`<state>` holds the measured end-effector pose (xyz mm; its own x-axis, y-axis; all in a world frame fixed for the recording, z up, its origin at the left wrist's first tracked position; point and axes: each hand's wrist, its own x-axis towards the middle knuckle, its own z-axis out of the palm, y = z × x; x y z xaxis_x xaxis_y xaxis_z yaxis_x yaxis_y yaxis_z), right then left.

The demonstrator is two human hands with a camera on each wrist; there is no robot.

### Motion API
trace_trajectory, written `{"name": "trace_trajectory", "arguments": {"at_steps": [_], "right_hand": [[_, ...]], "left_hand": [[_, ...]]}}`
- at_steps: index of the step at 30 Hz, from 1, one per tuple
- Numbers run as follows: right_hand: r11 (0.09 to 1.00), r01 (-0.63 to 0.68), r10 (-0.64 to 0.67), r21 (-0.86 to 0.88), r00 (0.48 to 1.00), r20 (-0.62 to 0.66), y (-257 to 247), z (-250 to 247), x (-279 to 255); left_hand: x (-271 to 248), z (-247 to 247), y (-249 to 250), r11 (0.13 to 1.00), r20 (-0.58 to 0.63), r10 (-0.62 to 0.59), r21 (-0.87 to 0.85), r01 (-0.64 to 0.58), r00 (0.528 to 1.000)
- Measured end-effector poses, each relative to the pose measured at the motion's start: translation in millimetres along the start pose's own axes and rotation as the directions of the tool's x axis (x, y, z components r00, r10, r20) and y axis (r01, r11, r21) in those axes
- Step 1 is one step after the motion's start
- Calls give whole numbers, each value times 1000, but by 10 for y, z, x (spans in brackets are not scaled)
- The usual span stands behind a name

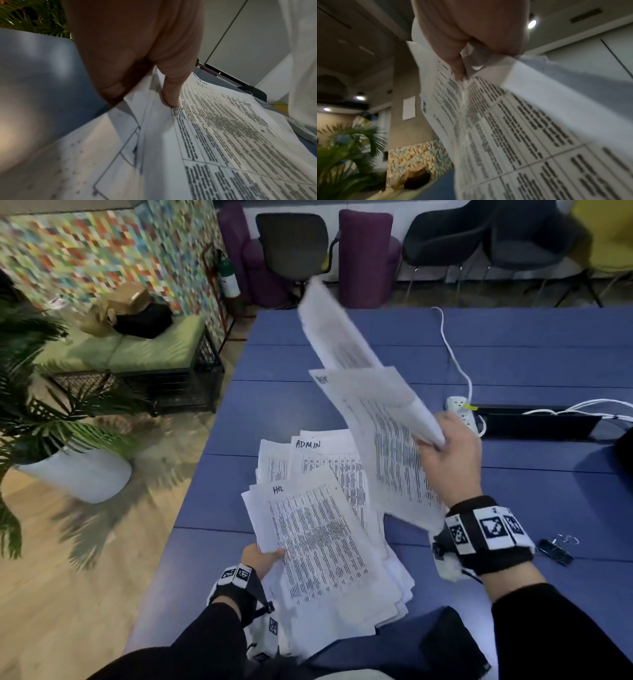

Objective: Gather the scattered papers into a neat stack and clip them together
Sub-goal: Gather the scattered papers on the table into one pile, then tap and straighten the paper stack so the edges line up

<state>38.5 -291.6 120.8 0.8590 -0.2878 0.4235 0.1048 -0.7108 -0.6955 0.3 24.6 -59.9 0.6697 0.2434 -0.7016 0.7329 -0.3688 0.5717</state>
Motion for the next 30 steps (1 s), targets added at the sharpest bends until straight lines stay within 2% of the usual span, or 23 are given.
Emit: {"name": "trace_trajectory", "arguments": {"at_steps": [2, 4, 6, 9, 12, 14, 16, 18, 19, 21, 24, 26, 27, 28, 30], "right_hand": [[988, 0, 10, 153, 998, -61, -210, -27, 93], [941, -60, 90, 334, 993, -76, -388, -27, 188], [899, -142, 188, 414, 979, -74, -427, 49, 245], [849, -334, 361, 410, 933, 12, -169, 270, 146], [840, -497, 470, 218, 867, 166, 268, 524, -179], [781, -611, 542, 127, 766, 345, 558, 663, -464], [716, -698, 592, -8, 601, 538, 793, 753, -724], [717, -653, 628, -244, 453, 633, 986, 796, -925], [710, -619, 660, -336, 417, 626, 1017, 786, -986], [683, -614, 704, -396, 406, 583, 1088, 774, -1061], [687, -640, 705, -344, 475, 526, 1045, 759, -1031], [688, -653, 711, -316, 521, 472, 1020, 780, -1000], [662, -676, 741, -324, 524, 419, 1040, 800, -990], [623, -707, 777, -334, 515, 362, 1024, 792, -978], [523, -756, 851, -394, 433, 297, 1066, 805, -1000]], "left_hand": [[18, 15, 11, 1000, 0, 16, 27, -16, 1000], [39, 50, 19, 997, 18, 37, 66, -38, 999], [46, 90, 31, 991, 47, 77, 104, -82, 996], [30, 135, 54, 984, 87, 115, 129, -126, 989], [43, 130, 79, 994, 110, 78, 73, -87, 991], [55, 96, 99, 999, 132, -17, 38, 12, 991], [65, 65, 121, 995, 149, -96, 33, 92, 984], [83, 51, 116, 985, 220, -136, -78, 156, 966], [93, 49, 123, 970, 242, -160, -140, 197, 957], [86, 52, 162, 950, 266, -159, -223, 221, 951], [64, 86, 249, 973, 209, -30, -219, 77, 977], [64, 125, 296, 985, 191, 8, -171, 25, 982], [28, 141, 334, 989, 194, -1, -147, 30, 981], [67, 167, 330, 991, 186, -16, -127, 41, 982], [92, 195, 384, 993, 214, -42, -103, 65, 976]]}}
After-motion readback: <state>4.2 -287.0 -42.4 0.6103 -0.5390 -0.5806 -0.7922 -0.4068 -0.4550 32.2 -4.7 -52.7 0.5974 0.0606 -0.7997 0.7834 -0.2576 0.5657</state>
